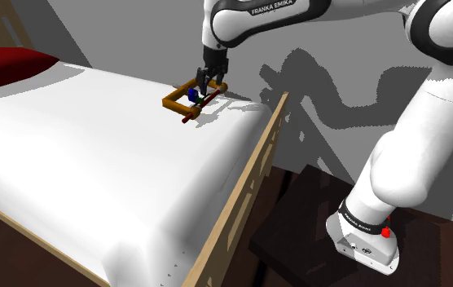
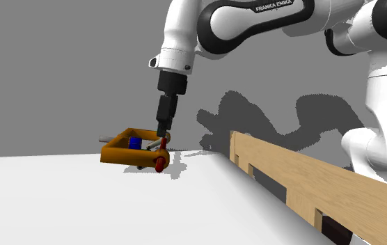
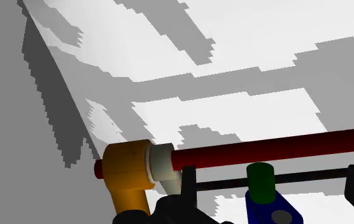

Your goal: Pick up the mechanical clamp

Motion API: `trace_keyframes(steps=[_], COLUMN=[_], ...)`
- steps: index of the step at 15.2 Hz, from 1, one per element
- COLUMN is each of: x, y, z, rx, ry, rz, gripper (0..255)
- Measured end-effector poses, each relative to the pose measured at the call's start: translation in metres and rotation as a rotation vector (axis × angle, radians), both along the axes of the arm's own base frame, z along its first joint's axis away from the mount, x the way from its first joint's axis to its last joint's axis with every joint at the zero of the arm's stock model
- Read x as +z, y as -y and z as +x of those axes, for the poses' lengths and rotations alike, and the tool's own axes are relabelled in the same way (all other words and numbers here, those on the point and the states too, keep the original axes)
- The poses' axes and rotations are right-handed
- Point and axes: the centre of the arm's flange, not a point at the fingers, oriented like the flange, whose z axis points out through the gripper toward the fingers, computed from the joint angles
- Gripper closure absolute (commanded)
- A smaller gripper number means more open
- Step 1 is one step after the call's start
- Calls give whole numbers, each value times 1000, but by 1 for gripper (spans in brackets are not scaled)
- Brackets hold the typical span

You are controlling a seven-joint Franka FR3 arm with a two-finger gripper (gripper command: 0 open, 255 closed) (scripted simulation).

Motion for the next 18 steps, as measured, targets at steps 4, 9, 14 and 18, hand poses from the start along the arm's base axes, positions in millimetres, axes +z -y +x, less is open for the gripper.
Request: trace_keyframes(steps=[4, 9, 14, 18], x=[1, -14, -36, -38], y=[-18, -29, -28, -28], z=[41, 60, 61, 61], rx=[39, 58, 59, 59], ry=[50, 74, 75, 75], rz=[-12, -17, -17, -17], gripper=[0, 0, 0, 255])
